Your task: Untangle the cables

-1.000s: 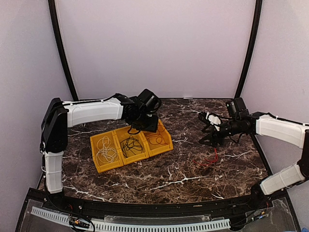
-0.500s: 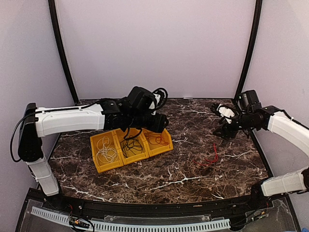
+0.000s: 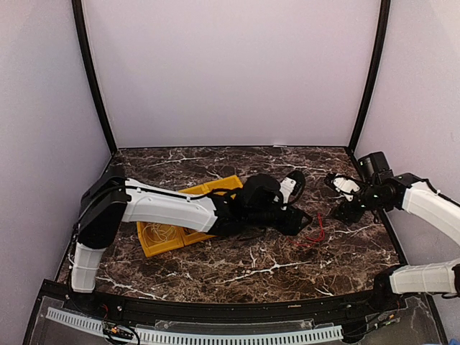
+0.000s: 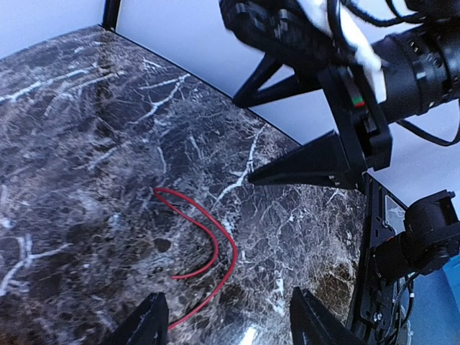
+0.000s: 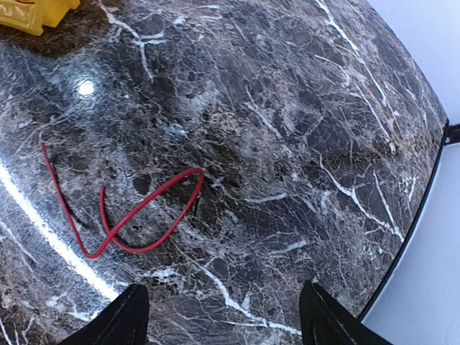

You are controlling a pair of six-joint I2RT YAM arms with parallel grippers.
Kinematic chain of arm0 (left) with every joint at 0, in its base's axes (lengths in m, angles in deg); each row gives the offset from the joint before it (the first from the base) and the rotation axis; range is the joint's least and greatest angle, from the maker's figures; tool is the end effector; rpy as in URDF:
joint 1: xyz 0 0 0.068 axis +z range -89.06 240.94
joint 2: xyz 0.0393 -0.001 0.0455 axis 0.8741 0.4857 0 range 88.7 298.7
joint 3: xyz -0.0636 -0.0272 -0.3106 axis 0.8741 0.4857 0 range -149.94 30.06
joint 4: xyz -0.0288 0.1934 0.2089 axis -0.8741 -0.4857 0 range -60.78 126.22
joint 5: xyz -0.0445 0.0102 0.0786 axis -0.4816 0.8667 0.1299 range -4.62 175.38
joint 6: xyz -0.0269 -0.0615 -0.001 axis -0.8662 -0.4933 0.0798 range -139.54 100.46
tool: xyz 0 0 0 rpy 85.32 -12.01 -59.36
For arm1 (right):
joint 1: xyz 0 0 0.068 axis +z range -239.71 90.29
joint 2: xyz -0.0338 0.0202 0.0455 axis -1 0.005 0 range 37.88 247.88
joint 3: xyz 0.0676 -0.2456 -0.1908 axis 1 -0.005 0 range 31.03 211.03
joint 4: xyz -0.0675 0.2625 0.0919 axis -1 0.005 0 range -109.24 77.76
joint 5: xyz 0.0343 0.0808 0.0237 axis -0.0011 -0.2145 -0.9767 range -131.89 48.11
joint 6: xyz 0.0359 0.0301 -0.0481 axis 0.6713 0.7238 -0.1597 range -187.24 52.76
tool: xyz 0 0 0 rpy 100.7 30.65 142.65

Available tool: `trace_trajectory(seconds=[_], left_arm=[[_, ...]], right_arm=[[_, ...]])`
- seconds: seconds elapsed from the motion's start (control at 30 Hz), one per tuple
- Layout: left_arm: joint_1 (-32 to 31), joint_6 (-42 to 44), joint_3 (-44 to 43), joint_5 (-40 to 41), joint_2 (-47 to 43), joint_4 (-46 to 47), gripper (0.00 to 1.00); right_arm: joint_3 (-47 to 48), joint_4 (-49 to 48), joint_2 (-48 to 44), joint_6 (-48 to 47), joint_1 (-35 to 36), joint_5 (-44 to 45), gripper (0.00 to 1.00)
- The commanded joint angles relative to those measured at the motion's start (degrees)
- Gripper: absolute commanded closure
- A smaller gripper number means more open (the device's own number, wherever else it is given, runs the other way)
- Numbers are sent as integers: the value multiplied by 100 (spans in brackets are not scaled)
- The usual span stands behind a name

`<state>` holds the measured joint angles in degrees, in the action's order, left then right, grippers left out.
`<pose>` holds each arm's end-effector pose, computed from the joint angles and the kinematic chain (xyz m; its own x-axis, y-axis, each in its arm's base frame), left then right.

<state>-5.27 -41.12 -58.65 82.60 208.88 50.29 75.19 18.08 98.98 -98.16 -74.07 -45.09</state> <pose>0.2236 -0.5139 0.2535 -0.4553 0.1220 -0.8820 0.8229 0.4359 -0.3645 0.2123 0.0626 0.2604 -0.5161 -0.6771 -0.5246 -0.6594 0.7050 -0.2612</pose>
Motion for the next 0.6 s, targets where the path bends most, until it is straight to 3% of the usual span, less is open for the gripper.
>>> trace_trajectory(seconds=[0.0, 0.23, 0.57], left_arm=[[-151, -599, -678, -213, 664, 404, 40], [-216, -824, -1620, -609, 1677, 384, 39], [-209, -1401, -2981, -759, 2787, -152, 46]], right_arm=[[-334, -660, -65, 407, -126, 656, 26], [-657, -1577, -322, 558, -599, 20, 27], [-575, -1557, -428, 620, -597, -499, 27]])
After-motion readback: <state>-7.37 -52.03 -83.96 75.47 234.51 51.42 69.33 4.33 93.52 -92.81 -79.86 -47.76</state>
